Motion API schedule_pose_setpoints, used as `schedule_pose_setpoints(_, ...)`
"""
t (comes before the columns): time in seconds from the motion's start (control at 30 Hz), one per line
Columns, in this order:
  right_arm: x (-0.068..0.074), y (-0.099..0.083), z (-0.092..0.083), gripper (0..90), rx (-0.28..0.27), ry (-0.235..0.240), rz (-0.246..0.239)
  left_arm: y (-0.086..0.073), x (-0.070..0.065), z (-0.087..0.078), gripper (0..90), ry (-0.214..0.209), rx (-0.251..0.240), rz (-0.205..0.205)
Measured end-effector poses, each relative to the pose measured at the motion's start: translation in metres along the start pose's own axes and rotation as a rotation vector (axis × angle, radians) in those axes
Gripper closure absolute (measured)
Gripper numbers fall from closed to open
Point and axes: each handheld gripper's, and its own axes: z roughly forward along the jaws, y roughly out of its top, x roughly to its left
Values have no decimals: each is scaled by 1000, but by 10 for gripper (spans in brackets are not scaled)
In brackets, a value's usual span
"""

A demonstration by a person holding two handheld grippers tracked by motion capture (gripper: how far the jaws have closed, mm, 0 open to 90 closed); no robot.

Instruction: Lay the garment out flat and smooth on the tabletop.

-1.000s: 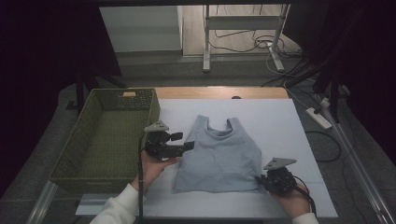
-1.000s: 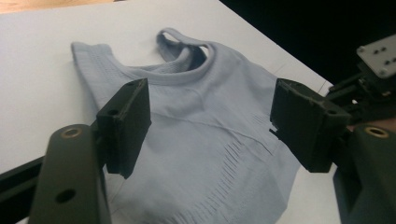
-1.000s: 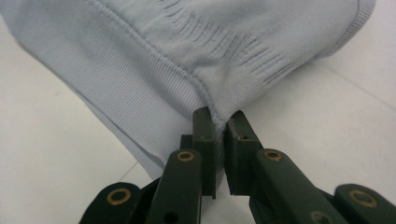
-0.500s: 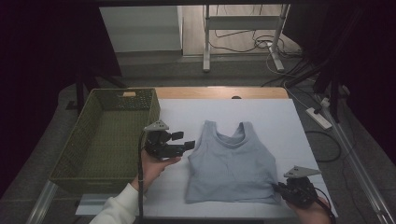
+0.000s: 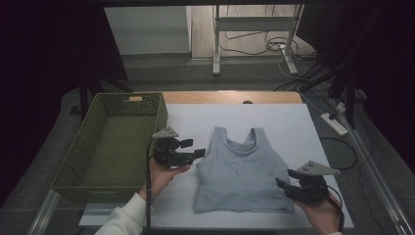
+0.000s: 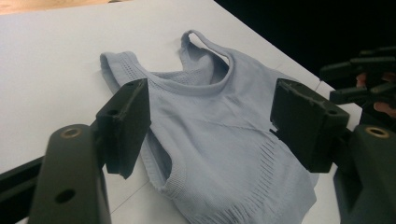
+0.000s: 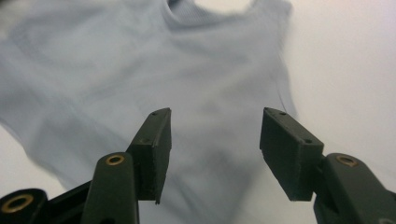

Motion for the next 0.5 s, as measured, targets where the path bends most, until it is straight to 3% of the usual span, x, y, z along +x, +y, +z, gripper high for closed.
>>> schedule_pose_setpoints(0.23,7,33,45,442,-12,40,-38,0,0,1,293,1,2,1)
schedule_pose_setpoints(0.5,-2,65,83,447,-25,13,-59,-1,1,-2,293,4,-3,-2)
